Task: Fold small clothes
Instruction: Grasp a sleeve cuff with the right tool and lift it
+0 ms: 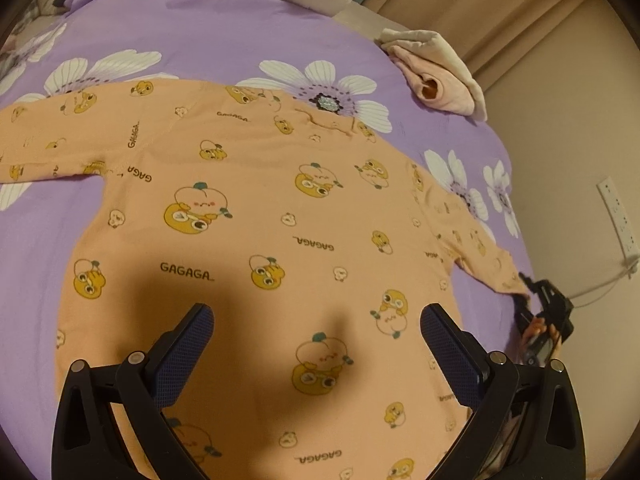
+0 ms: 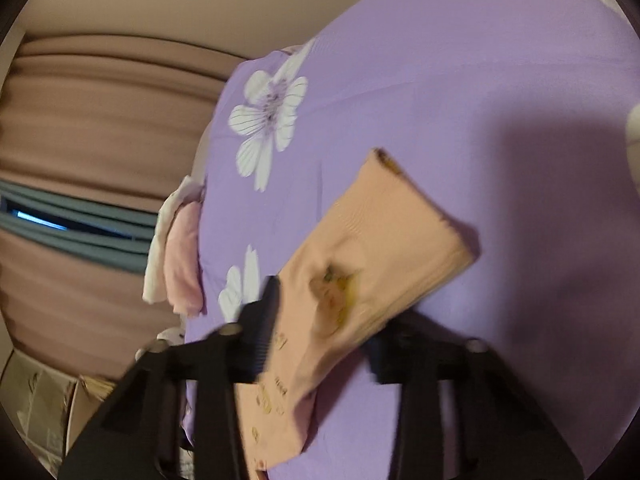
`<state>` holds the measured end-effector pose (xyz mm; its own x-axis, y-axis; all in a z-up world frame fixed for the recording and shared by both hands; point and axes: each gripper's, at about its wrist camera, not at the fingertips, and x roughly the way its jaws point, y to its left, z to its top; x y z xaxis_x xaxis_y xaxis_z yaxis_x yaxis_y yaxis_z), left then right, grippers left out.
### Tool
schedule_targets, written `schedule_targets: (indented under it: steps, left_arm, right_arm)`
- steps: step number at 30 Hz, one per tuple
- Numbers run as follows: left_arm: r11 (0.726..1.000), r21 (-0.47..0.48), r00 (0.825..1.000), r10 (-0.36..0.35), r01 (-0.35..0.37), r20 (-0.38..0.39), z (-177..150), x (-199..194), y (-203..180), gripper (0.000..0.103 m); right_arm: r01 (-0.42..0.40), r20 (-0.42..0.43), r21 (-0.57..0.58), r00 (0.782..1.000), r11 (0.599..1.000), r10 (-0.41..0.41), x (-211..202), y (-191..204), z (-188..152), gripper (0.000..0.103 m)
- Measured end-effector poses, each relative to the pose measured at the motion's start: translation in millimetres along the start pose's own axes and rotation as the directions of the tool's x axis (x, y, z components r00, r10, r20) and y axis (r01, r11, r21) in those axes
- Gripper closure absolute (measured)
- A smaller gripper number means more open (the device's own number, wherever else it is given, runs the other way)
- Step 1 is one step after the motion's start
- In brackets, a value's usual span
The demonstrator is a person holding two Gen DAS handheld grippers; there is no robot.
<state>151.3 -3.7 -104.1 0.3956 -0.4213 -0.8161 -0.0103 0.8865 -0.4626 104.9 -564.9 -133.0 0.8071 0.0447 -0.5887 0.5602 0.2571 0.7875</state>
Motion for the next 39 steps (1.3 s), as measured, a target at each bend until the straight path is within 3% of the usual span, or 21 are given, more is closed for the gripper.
schedule_targets:
  steps: [1,3,5,9,15,20,25,32,39]
  left_arm:
    - [1.000,-0.002,1.000,0.007,-0.007,0.001,1,0,1,0.001]
    - [1.000,-0.005,1.000,0.014,-0.014,0.008,2,-2,4,0.001]
    - [1.000,-0.004,1.000,0.025,-0.025,0.014,2,-4,5,0.001]
    - [0.999,0.002,0.999,0.037,-0.038,0.032,1,-13,9,0.001]
    - [0.998,0.002,0.997,0.061,-0.061,0.051,-3,-30,19,0.001]
    - [0.997,-0.035,0.995,0.071,-0.069,0.063,-6,-45,39,0.001]
    - [0.995,-0.073,0.993,0.072,-0.065,0.090,-7,-65,63,0.001]
    - [0.990,-0.128,0.990,0.081,-0.065,0.118,-10,-81,101,0.001]
    - [0.980,-0.188,0.986,0.097,-0.071,0.133,-8,-86,132,0.001]
  right_arm:
    - [0.009,-0.001,0.009,1.000,1.000,-0.009,3,-3,1,0.095]
    - [0.020,0.000,0.016,1.000,1.000,-0.020,5,-8,4,0.100]
    - [0.029,0.002,-0.021,1.000,0.999,-0.029,2,-2,2,0.097]
    - [0.049,0.011,-0.239,0.999,0.970,-0.048,-10,42,-11,0.097]
    - [0.017,-0.007,-0.530,1.000,0.848,-0.024,-28,143,-50,0.097]
    - [-0.028,-0.056,-0.676,0.998,0.737,-0.013,-28,213,-105,0.097]
    - [-0.065,-0.093,-0.799,0.996,0.598,-0.016,-10,270,-178,0.098]
    - [-0.131,-0.152,-0.911,0.988,0.391,-0.023,23,313,-289,0.098]
    - [-0.115,-0.120,-0.992,0.981,0.045,-0.150,75,299,-418,0.098]
